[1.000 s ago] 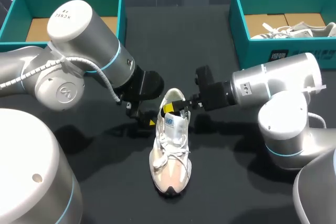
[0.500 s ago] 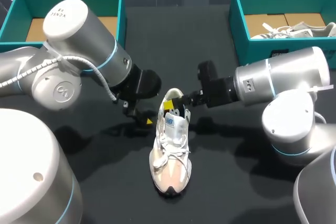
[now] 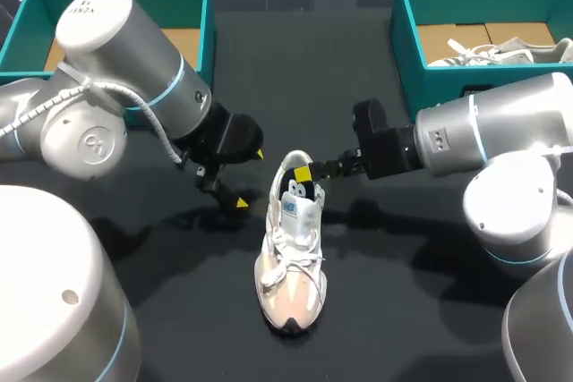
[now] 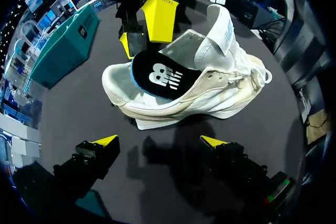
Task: Take the shoe out of the shoebox, open the shoe tongue, remove and reinsert the insole, then place the shoe into the shoebox
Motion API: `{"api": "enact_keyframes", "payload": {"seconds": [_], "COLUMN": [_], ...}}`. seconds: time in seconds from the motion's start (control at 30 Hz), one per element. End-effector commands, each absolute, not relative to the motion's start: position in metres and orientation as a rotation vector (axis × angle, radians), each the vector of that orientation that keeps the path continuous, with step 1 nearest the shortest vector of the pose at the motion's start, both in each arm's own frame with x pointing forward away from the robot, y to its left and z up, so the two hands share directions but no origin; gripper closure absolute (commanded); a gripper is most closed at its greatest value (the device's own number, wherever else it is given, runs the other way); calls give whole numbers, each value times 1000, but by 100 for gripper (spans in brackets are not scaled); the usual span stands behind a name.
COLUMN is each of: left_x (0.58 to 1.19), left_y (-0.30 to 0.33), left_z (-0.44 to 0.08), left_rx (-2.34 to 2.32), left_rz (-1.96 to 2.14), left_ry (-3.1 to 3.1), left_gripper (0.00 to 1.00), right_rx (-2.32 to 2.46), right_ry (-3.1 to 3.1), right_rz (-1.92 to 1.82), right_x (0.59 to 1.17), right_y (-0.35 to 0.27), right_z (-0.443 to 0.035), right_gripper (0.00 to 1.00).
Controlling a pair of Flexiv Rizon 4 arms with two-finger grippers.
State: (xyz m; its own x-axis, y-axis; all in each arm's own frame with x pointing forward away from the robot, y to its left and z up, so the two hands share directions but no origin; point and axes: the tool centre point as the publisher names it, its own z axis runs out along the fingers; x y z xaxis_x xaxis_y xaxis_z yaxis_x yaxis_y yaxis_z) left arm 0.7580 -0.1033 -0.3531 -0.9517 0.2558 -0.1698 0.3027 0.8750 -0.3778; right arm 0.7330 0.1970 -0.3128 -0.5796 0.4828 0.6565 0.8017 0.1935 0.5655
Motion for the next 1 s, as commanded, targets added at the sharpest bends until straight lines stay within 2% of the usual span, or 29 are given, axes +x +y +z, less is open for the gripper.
{"api": "enact_keyframes", "payload": {"seconds": [0.03,0.4,1.0], "left_x": [760,769,798], "left_y": [-90,-72,-18], "left_z": [-342,-332,-308], "left_rx": [461,571,727], "left_rz": [-628,-583,-540], "left_ry": [2933,2924,2935], "left_gripper": [0,0,0], "right_rx": [-1236,-1351,-1596], "right_ry": [-2139,-2138,-2179], "right_rz": [-1316,-1226,-820], "right_x": [728,733,744], "right_y": [178,142,90], "right_z": [-308,-302,-276], "right_gripper": [52,56,62]}}
